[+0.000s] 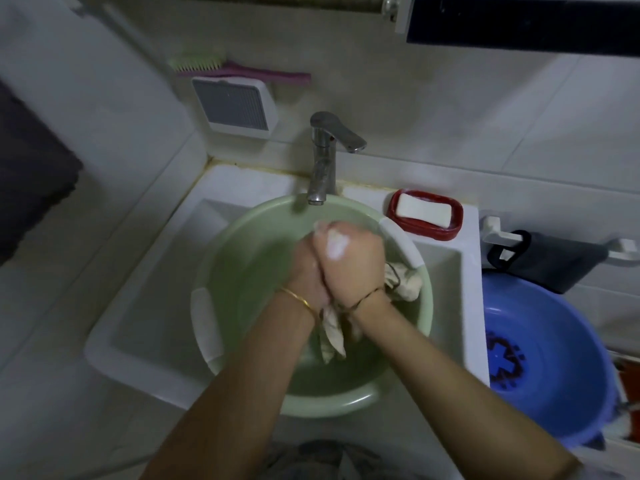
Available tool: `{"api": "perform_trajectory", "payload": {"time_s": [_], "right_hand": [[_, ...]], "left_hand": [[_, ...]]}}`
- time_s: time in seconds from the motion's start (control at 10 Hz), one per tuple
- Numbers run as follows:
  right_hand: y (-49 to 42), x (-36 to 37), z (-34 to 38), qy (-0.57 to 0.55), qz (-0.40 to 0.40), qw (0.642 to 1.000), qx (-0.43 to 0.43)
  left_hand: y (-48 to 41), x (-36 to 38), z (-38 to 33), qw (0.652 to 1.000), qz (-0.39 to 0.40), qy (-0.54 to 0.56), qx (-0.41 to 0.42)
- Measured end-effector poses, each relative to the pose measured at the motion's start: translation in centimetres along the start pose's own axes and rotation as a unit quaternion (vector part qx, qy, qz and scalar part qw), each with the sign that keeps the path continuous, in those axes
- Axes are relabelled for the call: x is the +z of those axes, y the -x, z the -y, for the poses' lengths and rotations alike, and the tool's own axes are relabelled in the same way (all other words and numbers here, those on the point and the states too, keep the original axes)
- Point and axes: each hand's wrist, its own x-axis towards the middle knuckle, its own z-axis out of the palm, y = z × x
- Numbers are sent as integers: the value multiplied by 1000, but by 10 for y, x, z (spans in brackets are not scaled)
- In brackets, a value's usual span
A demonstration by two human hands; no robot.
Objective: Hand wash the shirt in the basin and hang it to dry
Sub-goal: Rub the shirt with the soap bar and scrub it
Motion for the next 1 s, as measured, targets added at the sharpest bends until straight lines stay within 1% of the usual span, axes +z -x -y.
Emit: {"api": "perform_trajectory", "payload": {"time_s": [0.1,0.2,0.3,0.4,0.5,0.6,0.7,0.8,0.9,1.0], "right_hand": [[-7,-2,-9,54,-63,996,-22],[-31,-24,-27,-35,-93,995,22],[-36,-32,-33,-102,-105,989,12],[-39,-40,-38,-128,-92,987,26],[-35,-46,-39,-130,-54,990,16],[-27,-55,-35,-117,46,992,-10],[-22,-65,-30,-31,265,963,-36],[-26,-59,-37,44,393,918,-18],[-30,-60,-47,-23,366,930,23],[-28,-64,-55,-265,332,901,91]], "left_hand": [[-4,1,4,999,26,-41,-12],[-5,-4,1,991,40,-127,-4],[-8,-26,-30,949,86,-294,71],[-8,-42,-50,733,111,-670,43],[-10,-46,-62,612,99,-778,98],[-15,-52,-79,735,74,-658,147],[-10,-51,-92,839,67,-511,172],[-9,-48,-97,848,63,-481,216],[-9,-53,-100,848,89,-471,227],[-4,-63,-97,802,190,-551,132]]}}
